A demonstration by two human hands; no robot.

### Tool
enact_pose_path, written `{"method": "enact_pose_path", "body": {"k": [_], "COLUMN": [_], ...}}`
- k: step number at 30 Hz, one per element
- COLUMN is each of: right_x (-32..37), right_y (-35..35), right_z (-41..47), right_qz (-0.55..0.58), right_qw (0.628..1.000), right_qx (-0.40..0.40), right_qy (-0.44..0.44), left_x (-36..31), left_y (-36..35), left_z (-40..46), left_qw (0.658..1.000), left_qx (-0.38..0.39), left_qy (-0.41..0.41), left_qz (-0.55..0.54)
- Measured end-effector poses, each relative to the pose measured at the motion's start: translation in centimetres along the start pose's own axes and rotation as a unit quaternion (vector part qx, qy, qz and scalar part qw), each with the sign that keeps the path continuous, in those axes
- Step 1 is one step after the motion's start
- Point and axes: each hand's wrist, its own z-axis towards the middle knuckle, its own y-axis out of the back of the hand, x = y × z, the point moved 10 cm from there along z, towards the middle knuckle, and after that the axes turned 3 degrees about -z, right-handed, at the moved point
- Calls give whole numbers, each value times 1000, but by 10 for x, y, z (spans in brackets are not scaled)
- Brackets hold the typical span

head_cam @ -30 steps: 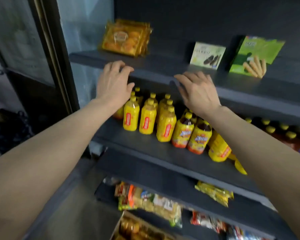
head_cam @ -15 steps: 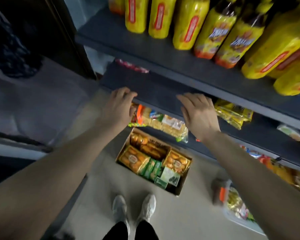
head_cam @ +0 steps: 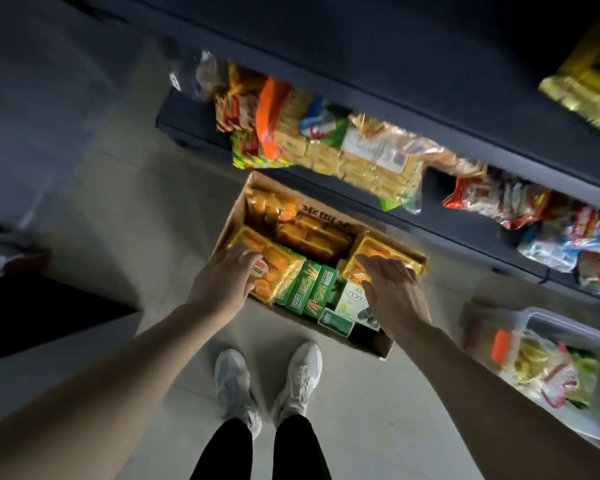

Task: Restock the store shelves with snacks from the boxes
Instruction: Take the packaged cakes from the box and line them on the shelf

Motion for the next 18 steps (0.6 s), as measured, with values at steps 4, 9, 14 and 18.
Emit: {"method": "enact_pose_path", "body": {"k": [4,9,14,18], "right_x": [-42,-104,-154,-170], "right_y": [-88,-138,-153,-173], "right_z": [-11,-7,17,32], "right_qz": [-2,-11,-62,-61], "right_qw": [995,988,985,982], "right_qx": [81,77,38,85], "right_qy": [-57,-132,-156,-158], "left_x": [17,36,52,58], "left_y": [-72,-129,-159,-176], "left_z": [44,96,137,154], "left_qw": [999,993,988,974], "left_qx": [44,92,116,147], "left_qy": [11,1,15,-3], "left_qz": [18,80,101,172]}}
